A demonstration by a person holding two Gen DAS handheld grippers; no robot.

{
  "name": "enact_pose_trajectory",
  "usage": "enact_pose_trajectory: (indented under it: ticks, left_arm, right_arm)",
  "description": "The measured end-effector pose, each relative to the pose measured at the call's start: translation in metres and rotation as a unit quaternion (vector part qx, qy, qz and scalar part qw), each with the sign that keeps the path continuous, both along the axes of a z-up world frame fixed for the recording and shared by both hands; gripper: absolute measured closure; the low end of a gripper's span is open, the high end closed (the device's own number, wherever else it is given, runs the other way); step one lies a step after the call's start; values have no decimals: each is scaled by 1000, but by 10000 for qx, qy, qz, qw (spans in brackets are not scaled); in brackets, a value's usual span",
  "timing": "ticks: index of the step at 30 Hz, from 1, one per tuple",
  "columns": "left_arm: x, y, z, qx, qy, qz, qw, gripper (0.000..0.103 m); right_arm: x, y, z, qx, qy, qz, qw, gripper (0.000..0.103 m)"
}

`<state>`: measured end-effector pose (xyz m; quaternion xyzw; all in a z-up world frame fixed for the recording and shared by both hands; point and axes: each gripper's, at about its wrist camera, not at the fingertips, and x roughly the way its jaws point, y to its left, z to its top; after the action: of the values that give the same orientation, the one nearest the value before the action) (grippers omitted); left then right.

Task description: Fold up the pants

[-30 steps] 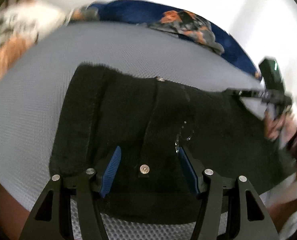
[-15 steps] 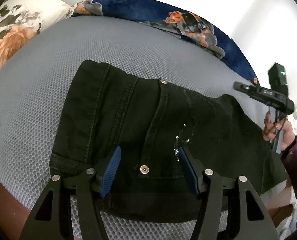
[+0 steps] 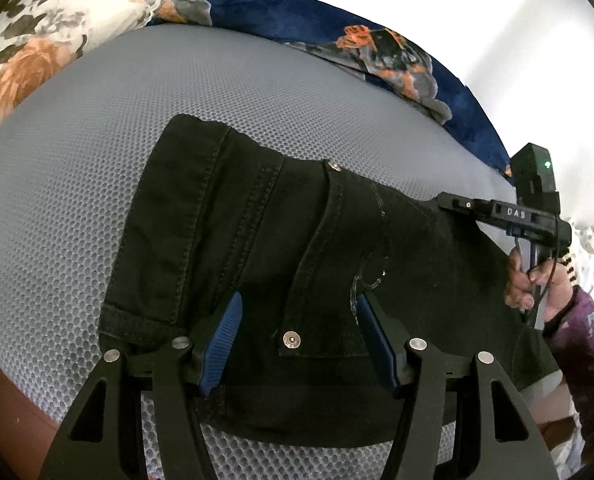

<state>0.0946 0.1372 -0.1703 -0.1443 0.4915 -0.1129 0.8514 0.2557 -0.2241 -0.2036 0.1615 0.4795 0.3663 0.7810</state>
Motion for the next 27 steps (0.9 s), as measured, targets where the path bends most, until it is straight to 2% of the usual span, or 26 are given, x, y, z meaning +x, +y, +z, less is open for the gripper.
enact_pose_trajectory:
  ticks: [1, 3, 6, 7, 8, 10, 11, 12, 14, 15, 17, 19, 21, 22, 24, 27]
  left_arm:
    - [-1, 0, 3, 6, 3, 7, 10000, 42]
    - [-5, 1, 11, -38, -78, -9, 10000, 42]
    - [-8, 7, 27, -120, -279, -44, 9995, 42]
    - [-6, 10, 30, -141, -319, -17, 9994, 42]
    - [-2, 14, 32, -134, -329, 12, 9994, 42]
    - [7, 20, 30, -65, -290, 85, 9995, 42]
    - [12, 26, 25, 12, -211, 201, 9996, 42]
    - [16, 31, 19, -37, -91, 274, 9996, 42]
    - [18, 42, 8, -48, 90, 443, 9990, 42]
    - [18, 47, 6, -101, 184, 494, 9986, 42]
    - [14, 56, 11, -402, 221, 571, 9973, 42]
    - [7, 59, 28, -237, 13, 627, 9978, 42]
    - [2, 58, 38, 22, -39, 622, 9981, 42]
    - [-1, 57, 40, 8, 48, 560, 9984, 42]
    - [-9, 55, 42, -265, 203, 421, 9986, 42]
    - [-33, 50, 42, -842, 517, 76, 9951, 42]
  right_arm:
    - [-4, -3, 7, 53, -151, -42, 9999, 93]
    - [-13, -9, 25, 33, -442, -171, 9989, 92]
    - [-21, -23, 35, 134, -466, -299, 9984, 91]
    - [-23, -21, 36, 28, -480, -320, 9983, 86]
    - [-24, -19, 31, -163, -384, -388, 9984, 74]
    - [-24, -16, 18, -300, -128, -463, 9984, 63]
    - [-22, -15, 9, -507, 12, -499, 9975, 68]
    - [-25, -18, 6, -498, 39, -593, 9970, 68]
    - [-32, -29, 13, -144, 127, -829, 9964, 66]
    - [-42, -38, 24, 226, 58, -951, 9952, 65]
    - [-67, -48, 43, 567, -127, -1037, 9929, 59]
    - [-96, -45, 55, 721, -256, -929, 9927, 57]
    - [-143, -19, 62, 723, -367, -534, 9953, 54]
    - [-161, -8, 59, 830, -276, -362, 9955, 54]
    - [-199, 18, 40, 1573, 277, -78, 9871, 55]
    - [-231, 42, 13, 1955, 799, -237, 9772, 55]
